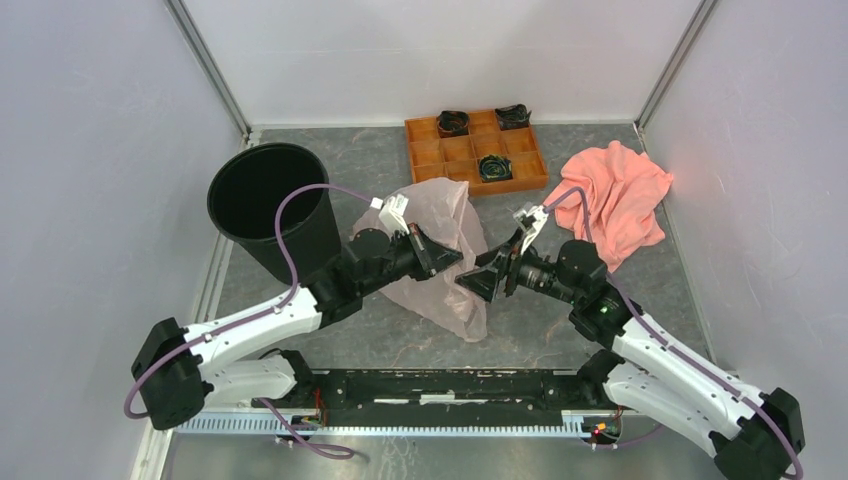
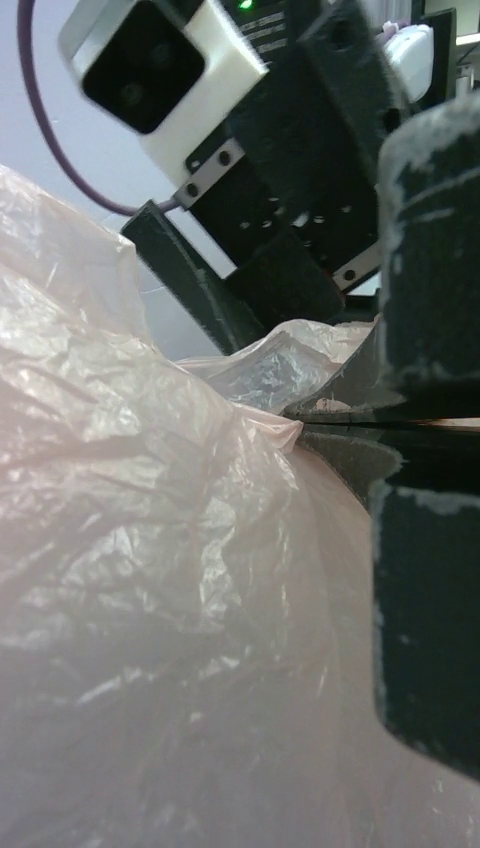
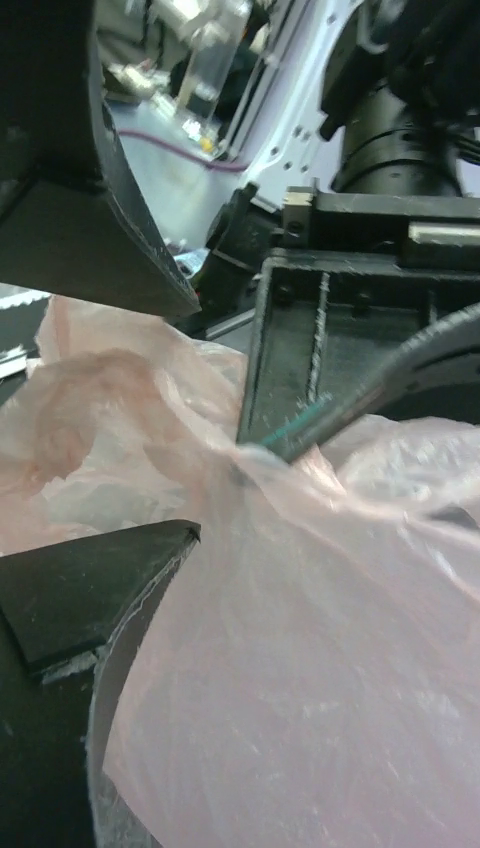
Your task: Put the trash bags into the trash bin
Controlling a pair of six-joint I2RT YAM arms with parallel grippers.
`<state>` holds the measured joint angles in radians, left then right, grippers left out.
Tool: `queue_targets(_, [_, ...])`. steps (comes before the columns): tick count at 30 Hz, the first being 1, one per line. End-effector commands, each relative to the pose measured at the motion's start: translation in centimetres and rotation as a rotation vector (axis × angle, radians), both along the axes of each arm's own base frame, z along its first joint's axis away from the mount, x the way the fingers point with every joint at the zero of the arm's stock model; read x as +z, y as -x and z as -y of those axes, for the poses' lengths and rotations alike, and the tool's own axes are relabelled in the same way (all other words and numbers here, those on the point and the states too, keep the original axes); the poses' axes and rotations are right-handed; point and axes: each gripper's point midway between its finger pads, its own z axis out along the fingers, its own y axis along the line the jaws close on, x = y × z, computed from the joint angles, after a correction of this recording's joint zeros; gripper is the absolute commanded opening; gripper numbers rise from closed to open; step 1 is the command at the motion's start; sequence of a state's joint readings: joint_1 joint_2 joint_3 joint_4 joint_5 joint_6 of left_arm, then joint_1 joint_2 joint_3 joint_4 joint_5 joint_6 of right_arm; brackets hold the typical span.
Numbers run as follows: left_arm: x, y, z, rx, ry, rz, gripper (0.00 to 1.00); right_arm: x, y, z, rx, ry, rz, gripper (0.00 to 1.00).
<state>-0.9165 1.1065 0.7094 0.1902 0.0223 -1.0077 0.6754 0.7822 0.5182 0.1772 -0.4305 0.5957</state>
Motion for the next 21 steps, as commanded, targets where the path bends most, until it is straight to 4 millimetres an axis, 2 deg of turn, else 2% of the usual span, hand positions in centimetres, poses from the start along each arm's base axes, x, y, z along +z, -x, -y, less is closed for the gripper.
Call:
queue_targets(1, [1.2, -1.1, 0.6, 0.051, 0.072, -0.008, 0.02, 0.6, -0.1, -0.4, -0.008, 0.123, 0.158, 0.85])
queue_targets(4, [0.8, -1.3, 1.0, 0.052, 0.067, -0.022, 0.02, 0.1, 0.0, -0.9, -0.083, 0.229, 0.234, 0.91])
queue_targets(7, [0.7, -1.4, 1.2, 0.055, 0.063, -0.028, 0.02, -1.5, -1.2, 0.7, -0.292, 0.426, 0.298, 0.98])
queue_targets(10, [0.6, -1.5, 1.2, 0.062, 0.062, -0.029, 0.02, -2.9, -2.2, 2.7, -0.499, 0.574, 0.336, 0.98])
queue_targets(11, [0.5, -1.6, 1.3, 0.062, 0.061, -0.03, 0.02, -3.3, -2.1, 2.7, -0.527, 0.606, 0.354, 0.94])
queue_targets(13, [0.5, -1.5, 1.3, 0.059, 0.059, -0.032, 0.02, -3.4, -2.1, 2.6, -0.568, 0.642, 0.386, 0.73])
queue_targets(15, [0.4, -1.4, 1.1, 0.056, 0.041, -0.024, 0.02, -3.1, -1.9, 2.4, -0.583, 0.626, 0.401, 0.42])
queue_targets(17, [0.4, -1.4, 0.5, 0.065, 0.006, -0.011, 0.11, -2.9, -1.8, 2.6, -0.593, 0.583, 0.404, 0.18])
queue_targets(18, [0.4, -1.4, 0.1, 0.074, -0.02, 0.0, 0.22, -3.0, -1.9, 2.9, -0.599, 0.572, 0.413, 0.07])
queue_targets(19, [0.5, -1.4, -0.5, 0.084, -0.046, 0.013, 0.32, -3.3, -1.9, 3.4, -0.603, 0.593, 0.433, 0.01])
queue_targets(21, [0.4, -1.2, -2.1, 0.106, -0.125, 0.035, 0.55, -4.3, -2.2, 4.9, -0.635, 0.68, 0.464, 0.01])
